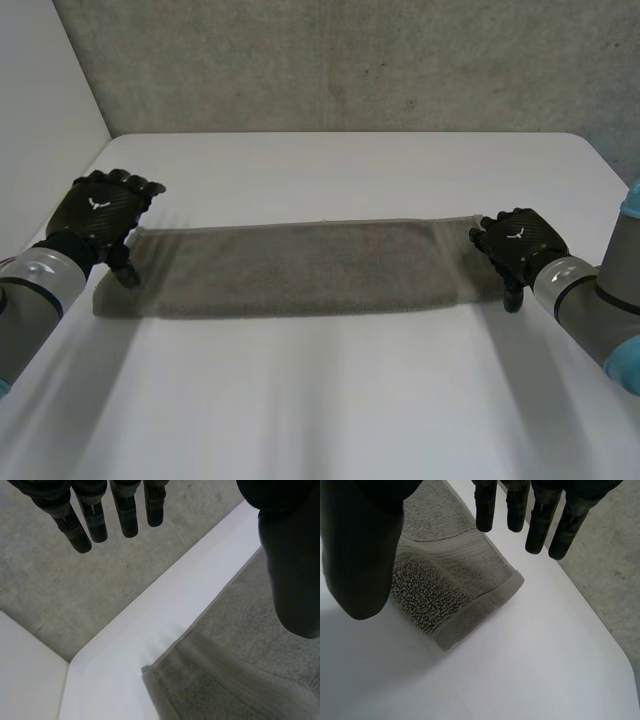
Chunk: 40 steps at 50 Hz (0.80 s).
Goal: Fold the towel.
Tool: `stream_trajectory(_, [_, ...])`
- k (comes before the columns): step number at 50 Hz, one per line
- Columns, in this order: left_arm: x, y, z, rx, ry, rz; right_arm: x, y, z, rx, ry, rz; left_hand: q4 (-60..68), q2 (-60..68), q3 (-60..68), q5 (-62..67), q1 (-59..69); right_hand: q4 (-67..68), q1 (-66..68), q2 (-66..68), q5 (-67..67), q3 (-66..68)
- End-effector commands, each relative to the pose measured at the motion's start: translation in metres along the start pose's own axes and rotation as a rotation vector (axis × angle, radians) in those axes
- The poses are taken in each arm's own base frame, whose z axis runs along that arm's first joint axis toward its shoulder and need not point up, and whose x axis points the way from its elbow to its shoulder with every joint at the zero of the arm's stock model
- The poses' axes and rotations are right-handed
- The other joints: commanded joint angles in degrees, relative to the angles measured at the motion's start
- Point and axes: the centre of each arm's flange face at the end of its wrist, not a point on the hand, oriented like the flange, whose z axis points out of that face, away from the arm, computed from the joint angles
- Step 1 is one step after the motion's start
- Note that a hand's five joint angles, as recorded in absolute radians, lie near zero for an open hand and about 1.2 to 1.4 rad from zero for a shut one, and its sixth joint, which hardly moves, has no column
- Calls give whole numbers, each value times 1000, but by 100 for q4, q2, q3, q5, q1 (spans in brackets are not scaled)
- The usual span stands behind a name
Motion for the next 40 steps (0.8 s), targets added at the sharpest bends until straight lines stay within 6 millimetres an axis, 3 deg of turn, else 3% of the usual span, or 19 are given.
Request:
stream_trajectory(1, [-4, 9, -1, -31, -12, -14, 1, 0, 8, 44, 30, 1, -406, -382, -314, -1225, -455, 759, 688, 752, 635, 728])
stream_trajectory(9, [5, 14, -6, -36, 9, -21, -6, 9, 19, 44, 23, -3, -423, -399, -330, -1242, -471, 1668, 1597, 1661, 1545, 1637])
stream_trajectory(18, [9, 19, -7, -12, -3, -12, -14, 25, 33, -5, 4, -1, -423, -399, -330, -1242, -471, 1753, 1682, 1746, 1630, 1722])
stream_trajectory(19, [9, 19, -7, -14, -2, -12, -15, 28, 35, -12, 1, -2, -423, -399, -330, -1242, -471, 2502, 2432, 2496, 2379, 2471])
stream_trajectory(20, [10, 20, -7, -16, -1, -13, -13, 28, 36, -14, 9, -2, -423, -399, -330, -1242, -471, 4458, 4387, 4452, 4335, 4427])
stream_trajectory(21, [10, 20, -7, -16, -1, -13, -13, 28, 36, -14, 9, -2, -423, -399, -330, -1242, -471, 4478, 4407, 4471, 4355, 4447])
stream_trajectory(22, [10, 20, -7, -16, -1, -13, -9, 28, 37, -17, 27, 0, -423, -399, -330, -1242, -471, 6404, 6333, 6397, 6281, 6373])
stream_trajectory(24, [9, 20, -7, -17, -2, -14, 2, 28, 37, -30, 70, 0, -423, -399, -330, -1242, -471, 6423, 6352, 6417, 6300, 6392])
stream_trajectory(26, [9, 20, -7, -16, -3, -13, 31, 24, 33, -70, 197, -36, -423, -399, -330, -1242, -471, 6423, 6352, 6417, 6300, 6392])
stream_trajectory(29, [8, 18, -7, -10, -8, -11, 47, 18, 27, -79, 262, -96, -423, -399, -330, -1242, -471, 6423, 6352, 6417, 6300, 6392])
stream_trajectory(31, [5, 11, -8, 10, -19, -4, 79, 21, 20, -144, 363, -263, -440, -416, -347, -1259, -488, 6423, 6352, 6417, 6300, 6392])
stream_trajectory(32, [5, 11, -8, 10, -20, -4, 79, 21, 20, -145, 364, -264, -440, -416, -347, -1259, -488, 6423, 6352, 6417, 6300, 6392])
stream_trajectory(34, [-1, -3, -11, 52, -42, 11, 106, 33, 17, -221, 410, -396, -456, -433, -364, -1276, -505, 6423, 6352, 6417, 6300, 6392])
stream_trajectory(40, [-8, -19, -13, 104, -64, 19, 121, 20, 20, -216, 470, -480, -490, -466, -398, -1309, -539, 6423, 6352, 6417, 6300, 6392])
